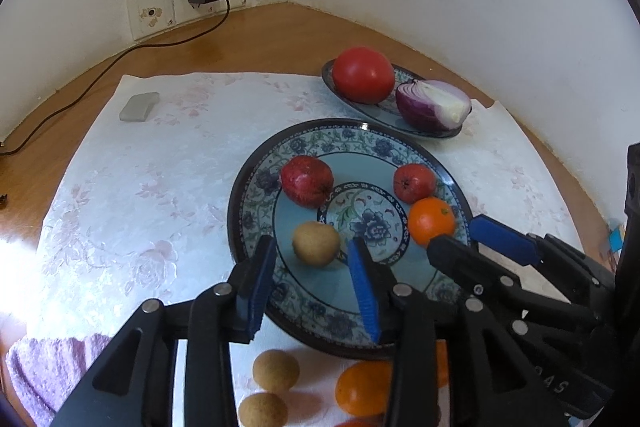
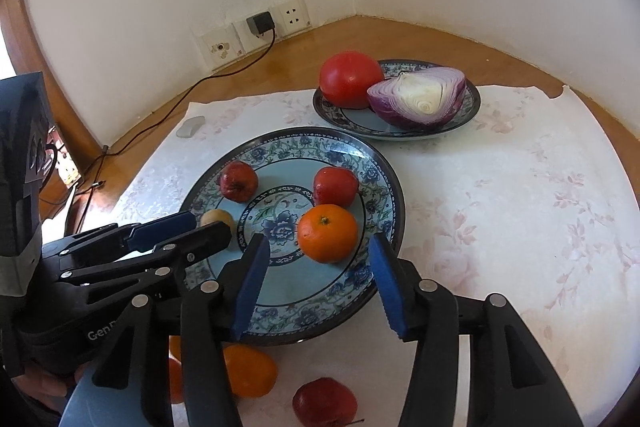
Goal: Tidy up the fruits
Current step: 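Open the left tool to set the brown fruit on the plate, then withdraw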
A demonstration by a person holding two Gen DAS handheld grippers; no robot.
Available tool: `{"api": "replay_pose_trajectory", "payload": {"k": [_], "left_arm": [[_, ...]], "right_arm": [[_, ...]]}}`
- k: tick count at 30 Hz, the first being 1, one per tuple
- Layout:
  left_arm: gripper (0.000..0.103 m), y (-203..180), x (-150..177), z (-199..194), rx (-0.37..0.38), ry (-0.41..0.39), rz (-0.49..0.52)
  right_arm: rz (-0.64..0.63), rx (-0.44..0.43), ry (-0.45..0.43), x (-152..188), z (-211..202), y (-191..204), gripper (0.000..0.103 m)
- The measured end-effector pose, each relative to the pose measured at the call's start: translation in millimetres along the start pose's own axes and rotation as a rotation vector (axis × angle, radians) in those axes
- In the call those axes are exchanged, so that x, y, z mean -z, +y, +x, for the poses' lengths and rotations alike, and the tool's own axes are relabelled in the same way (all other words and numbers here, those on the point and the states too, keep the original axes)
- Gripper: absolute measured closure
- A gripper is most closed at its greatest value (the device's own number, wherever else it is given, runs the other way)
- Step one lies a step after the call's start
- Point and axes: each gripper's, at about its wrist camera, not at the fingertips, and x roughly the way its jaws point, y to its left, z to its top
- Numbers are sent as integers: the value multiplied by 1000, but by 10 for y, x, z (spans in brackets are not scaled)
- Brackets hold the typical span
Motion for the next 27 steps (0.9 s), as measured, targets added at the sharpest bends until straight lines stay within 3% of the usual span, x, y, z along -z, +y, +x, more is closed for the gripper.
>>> {"api": "replay_pose_trajectory", "payload": {"k": [27], "left_arm": [[63,162,352,-506,11,-19,-25]], "right_arm": [[26,8,-54,299,-491,96,50]]}}
